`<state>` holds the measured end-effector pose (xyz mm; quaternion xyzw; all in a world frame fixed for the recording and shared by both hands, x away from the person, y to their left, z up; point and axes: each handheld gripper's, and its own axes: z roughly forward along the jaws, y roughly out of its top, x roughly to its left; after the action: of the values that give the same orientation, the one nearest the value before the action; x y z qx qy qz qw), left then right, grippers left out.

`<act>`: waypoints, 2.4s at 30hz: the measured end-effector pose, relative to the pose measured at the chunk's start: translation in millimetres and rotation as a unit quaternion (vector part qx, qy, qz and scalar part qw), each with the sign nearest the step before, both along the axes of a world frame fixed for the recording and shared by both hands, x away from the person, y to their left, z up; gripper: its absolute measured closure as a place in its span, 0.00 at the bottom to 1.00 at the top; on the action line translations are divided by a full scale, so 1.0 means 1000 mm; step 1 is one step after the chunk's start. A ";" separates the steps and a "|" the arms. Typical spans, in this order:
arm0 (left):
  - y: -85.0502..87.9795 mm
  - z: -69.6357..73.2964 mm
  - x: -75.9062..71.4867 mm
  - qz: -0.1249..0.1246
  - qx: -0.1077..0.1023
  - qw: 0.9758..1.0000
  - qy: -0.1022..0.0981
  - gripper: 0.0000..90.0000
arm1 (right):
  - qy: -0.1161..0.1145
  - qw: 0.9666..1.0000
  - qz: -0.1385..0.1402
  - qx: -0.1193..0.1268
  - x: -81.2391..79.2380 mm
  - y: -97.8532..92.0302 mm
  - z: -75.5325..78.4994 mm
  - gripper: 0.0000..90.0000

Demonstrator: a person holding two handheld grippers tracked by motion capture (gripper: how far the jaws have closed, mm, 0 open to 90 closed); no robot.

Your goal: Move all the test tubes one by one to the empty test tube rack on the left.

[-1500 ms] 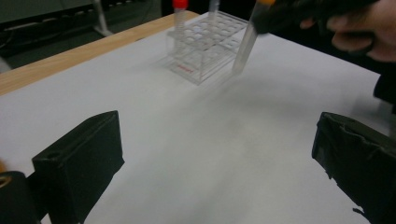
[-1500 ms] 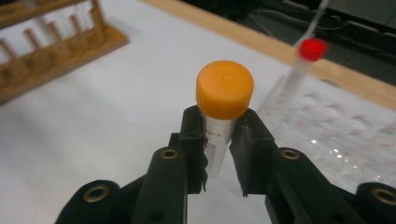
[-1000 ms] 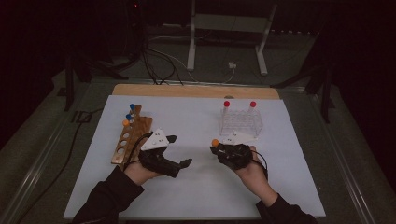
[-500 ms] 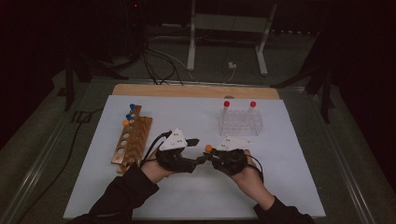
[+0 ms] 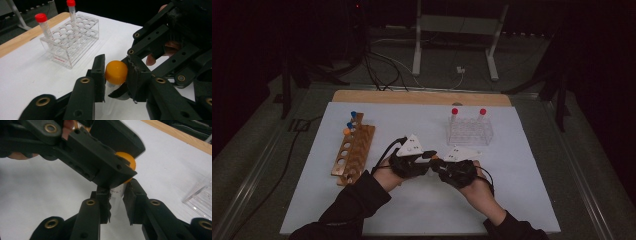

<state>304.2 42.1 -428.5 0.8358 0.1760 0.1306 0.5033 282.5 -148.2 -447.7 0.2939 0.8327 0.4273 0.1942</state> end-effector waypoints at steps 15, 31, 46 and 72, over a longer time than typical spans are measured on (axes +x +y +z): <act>0.020 0.017 0.004 0.032 -0.013 0.999 -0.024 0.80 | -0.001 0.999 -0.009 0.042 0.004 -0.012 0.007 0.55; 0.095 0.041 0.003 0.122 -0.015 0.991 -0.048 0.80 | -0.012 0.997 -0.035 0.071 0.008 -0.021 0.012 0.15; 0.159 0.054 0.003 0.200 -0.030 0.978 -0.057 0.80 | -0.012 0.997 -0.009 0.078 0.005 -0.020 0.014 0.00; 0.220 0.015 0.020 0.311 -0.027 0.949 -0.044 0.80 | -0.007 0.997 0.001 0.081 0.006 -0.023 0.013 0.00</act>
<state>324.4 262.0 -413.9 0.7192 0.4086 0.3127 0.4670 288.3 -170.7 -434.8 0.3044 0.7944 0.4957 0.1751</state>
